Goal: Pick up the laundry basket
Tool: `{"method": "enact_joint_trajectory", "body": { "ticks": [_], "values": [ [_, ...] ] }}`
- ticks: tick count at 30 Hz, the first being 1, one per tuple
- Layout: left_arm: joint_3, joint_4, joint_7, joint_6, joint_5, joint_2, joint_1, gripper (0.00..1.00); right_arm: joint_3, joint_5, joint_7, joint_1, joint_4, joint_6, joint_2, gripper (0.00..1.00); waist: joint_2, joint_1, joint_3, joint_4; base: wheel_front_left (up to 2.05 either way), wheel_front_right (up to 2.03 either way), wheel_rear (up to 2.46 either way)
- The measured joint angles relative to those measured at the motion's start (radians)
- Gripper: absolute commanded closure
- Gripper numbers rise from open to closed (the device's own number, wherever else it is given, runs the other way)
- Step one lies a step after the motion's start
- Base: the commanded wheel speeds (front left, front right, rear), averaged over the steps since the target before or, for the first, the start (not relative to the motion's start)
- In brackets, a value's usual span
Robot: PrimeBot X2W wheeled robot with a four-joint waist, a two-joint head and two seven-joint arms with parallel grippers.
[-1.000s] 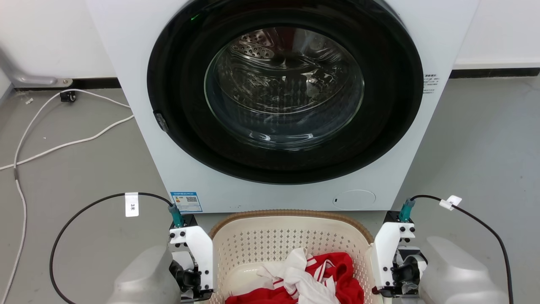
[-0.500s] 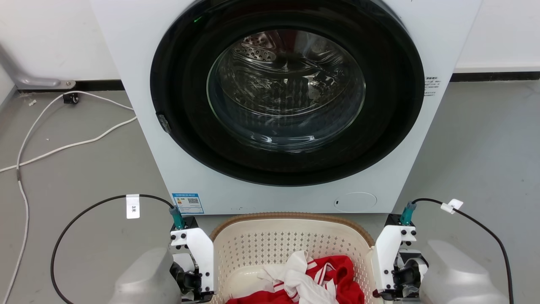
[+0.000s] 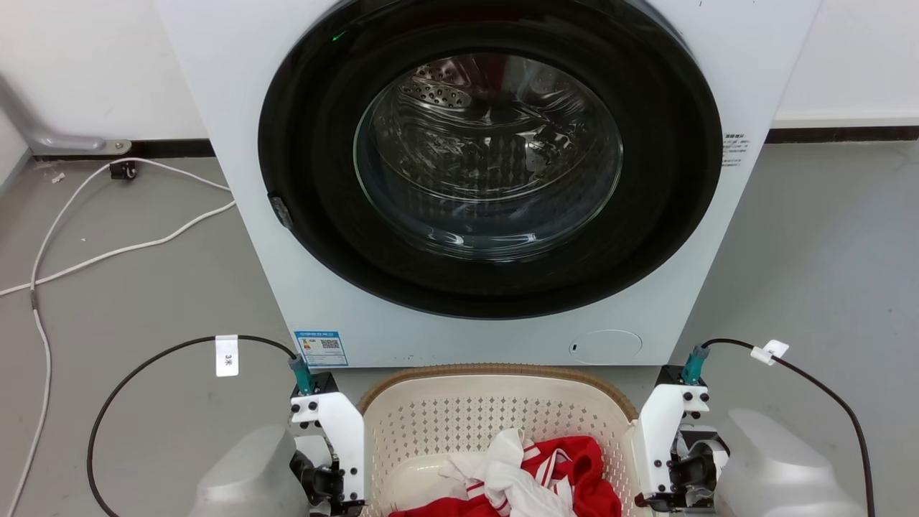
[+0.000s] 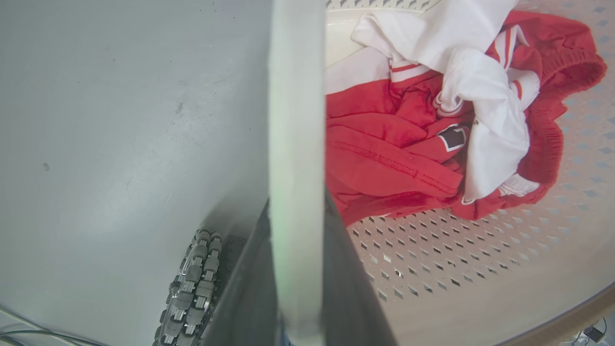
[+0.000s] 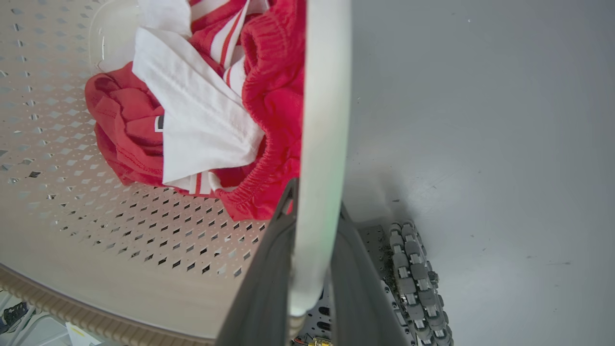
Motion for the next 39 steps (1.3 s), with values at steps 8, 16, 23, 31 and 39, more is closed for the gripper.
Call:
{"method": "enact_joint_trajectory", "body": {
  "ticks": [8, 16, 23, 31, 39],
  "values": [
    [-0.009, 0.0, -0.002, 0.0, -0.007, -0.001, 0.003, 1.0, -0.01, -0.009, 0.006, 0.002, 0.0, 0.0, 0.0, 1.0, 0.0, 0.0, -0.003, 0.003, 0.0, 0.0, 0.0],
    [-0.018, 0.0, -0.009, 0.0, -0.011, -0.001, 0.003, 1.0, -0.02, -0.017, 0.009, 0.002, 0.0, 0.0, 0.0, 1.0, 0.0, 0.0, -0.002, 0.003, 0.0, 0.0, 0.0],
    [-0.024, 0.001, -0.016, 0.0, -0.017, -0.001, 0.003, 1.0, -0.027, -0.022, 0.01, 0.002, 0.0, 0.0, 0.0, 1.0, 0.0, 0.0, -0.003, 0.005, 0.0, 0.0, 0.0],
    [-0.031, 0.005, -0.026, 0.0, -0.019, -0.002, 0.003, 1.0, -0.035, -0.028, 0.012, 0.002, 0.0, 0.0, 0.001, 1.0, 0.0, 0.0, -0.002, 0.008, 0.0, 0.0, 0.0],
    [-0.039, 0.006, -0.036, 0.0, -0.021, -0.002, 0.002, 1.0, -0.045, -0.036, 0.017, 0.004, 0.0, 0.0, 0.002, 1.0, 0.0, 0.0, -0.001, 0.011, 0.0, 0.0, 0.0]
  ]
}}
